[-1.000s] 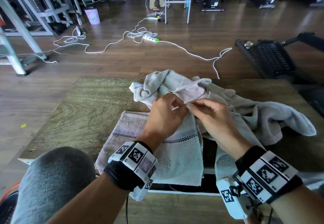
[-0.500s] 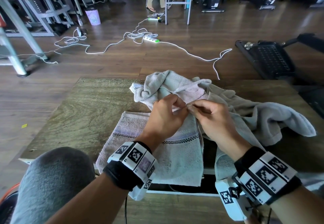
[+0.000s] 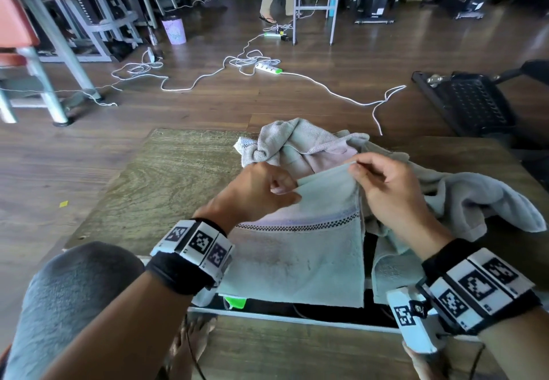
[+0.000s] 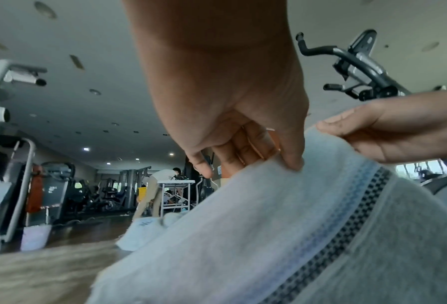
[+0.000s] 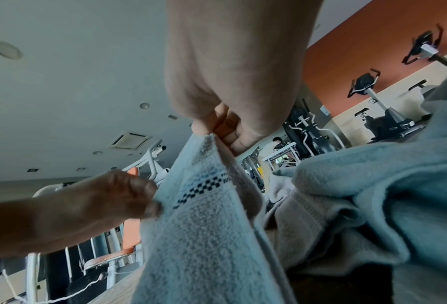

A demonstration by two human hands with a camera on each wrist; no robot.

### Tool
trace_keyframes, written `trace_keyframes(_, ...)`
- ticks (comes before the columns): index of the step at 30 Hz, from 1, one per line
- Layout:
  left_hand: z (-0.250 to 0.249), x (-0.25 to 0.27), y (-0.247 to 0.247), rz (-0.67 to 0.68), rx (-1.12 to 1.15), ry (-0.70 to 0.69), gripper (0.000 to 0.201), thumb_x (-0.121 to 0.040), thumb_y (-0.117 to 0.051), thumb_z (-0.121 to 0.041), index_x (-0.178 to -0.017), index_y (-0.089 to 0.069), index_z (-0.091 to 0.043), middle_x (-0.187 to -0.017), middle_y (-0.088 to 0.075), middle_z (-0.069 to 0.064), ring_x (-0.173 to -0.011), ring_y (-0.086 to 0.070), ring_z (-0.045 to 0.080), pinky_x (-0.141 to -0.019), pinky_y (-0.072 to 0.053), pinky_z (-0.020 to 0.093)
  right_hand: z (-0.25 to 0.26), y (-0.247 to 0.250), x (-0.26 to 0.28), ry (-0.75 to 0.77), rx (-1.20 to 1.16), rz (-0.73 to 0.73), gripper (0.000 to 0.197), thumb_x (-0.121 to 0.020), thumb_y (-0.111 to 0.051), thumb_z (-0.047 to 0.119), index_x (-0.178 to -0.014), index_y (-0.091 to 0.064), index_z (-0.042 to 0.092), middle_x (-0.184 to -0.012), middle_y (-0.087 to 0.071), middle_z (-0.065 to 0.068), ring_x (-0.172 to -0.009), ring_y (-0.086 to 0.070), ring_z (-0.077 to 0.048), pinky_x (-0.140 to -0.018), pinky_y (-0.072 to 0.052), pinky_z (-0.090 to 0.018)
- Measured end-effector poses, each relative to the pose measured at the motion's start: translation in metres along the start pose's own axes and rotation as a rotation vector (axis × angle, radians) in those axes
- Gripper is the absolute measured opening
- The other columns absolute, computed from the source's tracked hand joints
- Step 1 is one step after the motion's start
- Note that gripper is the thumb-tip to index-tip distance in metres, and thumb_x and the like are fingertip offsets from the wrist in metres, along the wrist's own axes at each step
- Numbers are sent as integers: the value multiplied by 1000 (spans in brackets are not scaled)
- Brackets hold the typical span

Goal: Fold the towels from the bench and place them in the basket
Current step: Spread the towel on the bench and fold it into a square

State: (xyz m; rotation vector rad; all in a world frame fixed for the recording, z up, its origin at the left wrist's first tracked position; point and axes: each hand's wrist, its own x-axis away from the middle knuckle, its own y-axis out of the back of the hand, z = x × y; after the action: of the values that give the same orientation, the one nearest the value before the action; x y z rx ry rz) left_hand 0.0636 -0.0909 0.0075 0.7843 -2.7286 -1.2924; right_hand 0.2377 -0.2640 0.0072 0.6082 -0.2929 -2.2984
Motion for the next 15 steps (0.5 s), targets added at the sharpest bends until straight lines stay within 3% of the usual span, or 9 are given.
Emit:
trace_keyframes(2, 11, 8, 7, 0, -82, -12, 10, -81, -80, -24, -86, -76, -17, -82, -71, -14, -72, -60, -7, -71, -42, 8, -2, 4, -2, -26, -4, -40, 14, -96, -63, 18, -103, -74, 22, -96, -75, 10, -86, -68, 0, -76, -51, -13)
trace_keyframes(3, 15, 12, 9, -14, -100, -23, 9, -83, -78, -25, -87, -76, -17, -82, -69, -14, -72, -59, -8, -71, -43, 11, -3, 5, -1, -37, -1, -53, 14, -96, -63, 18, -104, -74, 21, -96, -76, 10, -87, -69, 0, -77, -52, -14)
trace_keyframes(7, 24, 23, 15, -116, -127, -114, 22, -92, -63, -31, -85, -68, -11, -74, -66, -2, -65, -57, 14, -62, -45, 28, -6, 6, 0, -78, 84, -88, 15, -96, -64, 20, -107, -73, 20, -95, -74, 9, -85, -67, -2, -75, -52, -18)
trace_keyframes(10, 25, 31, 15, -144, -178, -181, 33, -95, -55, -37, -87, -65, -7, -72, -63, 2, -62, -55, 20, -58, -43, 32, -9, 4, 2, -119, 125, -90, 14, -97, -64, 22, -108, -73, 20, -93, -71, 9, -85, -63, 4, -68, -44, -12)
trace_keyframes(13, 27, 36, 14, -145, -216, -223, 37, -99, -52, -41, -88, -62, -7, -73, -61, -1, -61, -52, 14, -57, -38, 25, -10, 2, 2, -166, 125, -91, 14, -97, -63, 22, -108, -72, 20, -92, -69, 12, -86, -62, 2, -68, -42, -13)
trace_keyframes(15, 29, 39, 14, -133, -205, -240, 34, -97, -57, -39, -87, -61, -7, -73, -58, -7, -60, -50, 3, -58, -33, 16, -11, 2, 2, -189, 116, -96, 17, -97, -64, 21, -111, -72, 18, -92, -69, 11, -88, -64, -2, -70, -44, -16)
